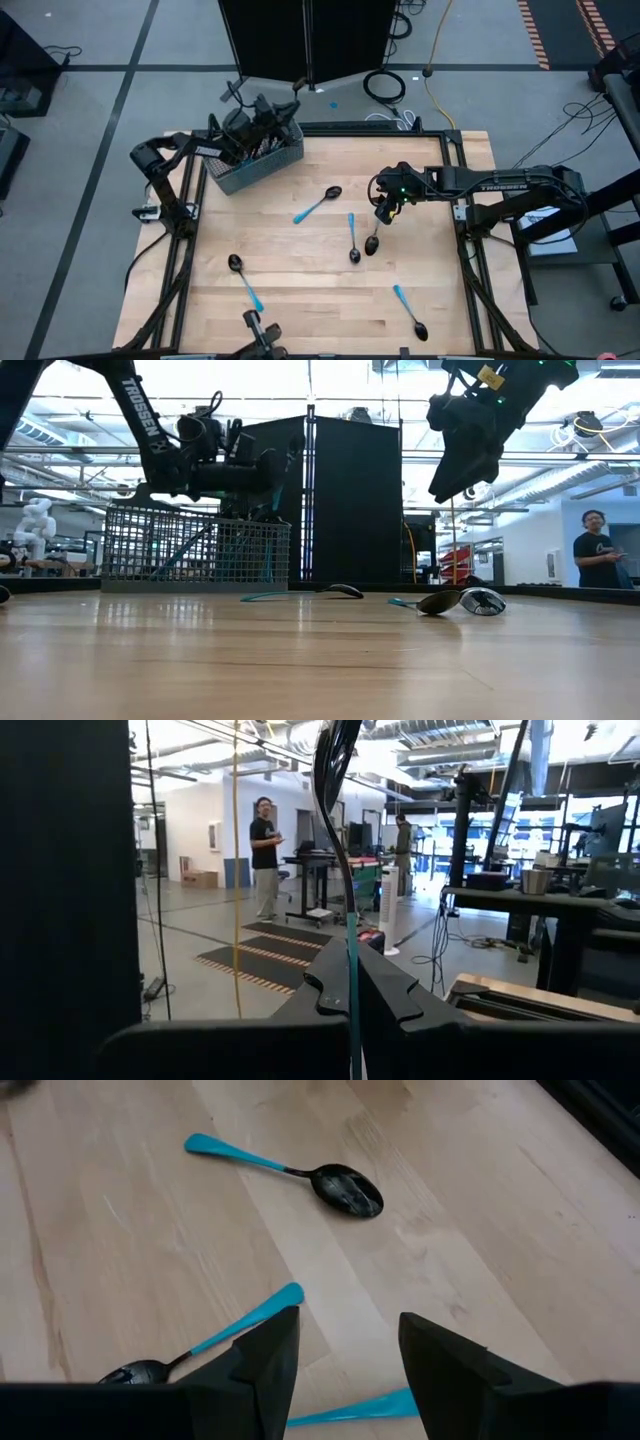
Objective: Sort silverware
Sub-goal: Put the blue spoon in the silverware rack
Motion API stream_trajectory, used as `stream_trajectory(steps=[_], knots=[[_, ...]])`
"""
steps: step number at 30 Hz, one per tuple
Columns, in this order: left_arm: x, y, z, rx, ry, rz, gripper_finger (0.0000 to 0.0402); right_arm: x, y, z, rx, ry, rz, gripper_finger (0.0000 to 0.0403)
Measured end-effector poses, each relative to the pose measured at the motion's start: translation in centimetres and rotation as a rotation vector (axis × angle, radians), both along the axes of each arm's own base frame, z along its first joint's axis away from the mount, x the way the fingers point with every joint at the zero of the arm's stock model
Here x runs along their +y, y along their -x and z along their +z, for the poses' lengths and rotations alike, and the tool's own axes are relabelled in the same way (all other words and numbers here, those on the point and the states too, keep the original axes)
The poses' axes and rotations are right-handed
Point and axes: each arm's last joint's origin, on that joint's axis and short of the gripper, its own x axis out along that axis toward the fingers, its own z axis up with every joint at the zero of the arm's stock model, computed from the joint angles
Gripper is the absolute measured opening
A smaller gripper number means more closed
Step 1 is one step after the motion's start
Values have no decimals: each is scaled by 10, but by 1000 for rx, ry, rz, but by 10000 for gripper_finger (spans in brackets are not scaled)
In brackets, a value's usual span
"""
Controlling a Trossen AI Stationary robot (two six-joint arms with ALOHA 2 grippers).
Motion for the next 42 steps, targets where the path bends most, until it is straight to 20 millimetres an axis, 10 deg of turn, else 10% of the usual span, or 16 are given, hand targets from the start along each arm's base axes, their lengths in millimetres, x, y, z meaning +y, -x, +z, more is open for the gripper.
stream_trajectory(steps=[42], knots=[[-7,1,-4,-30,68,-138,0,0,0,0,-3,-7,-7,167]])
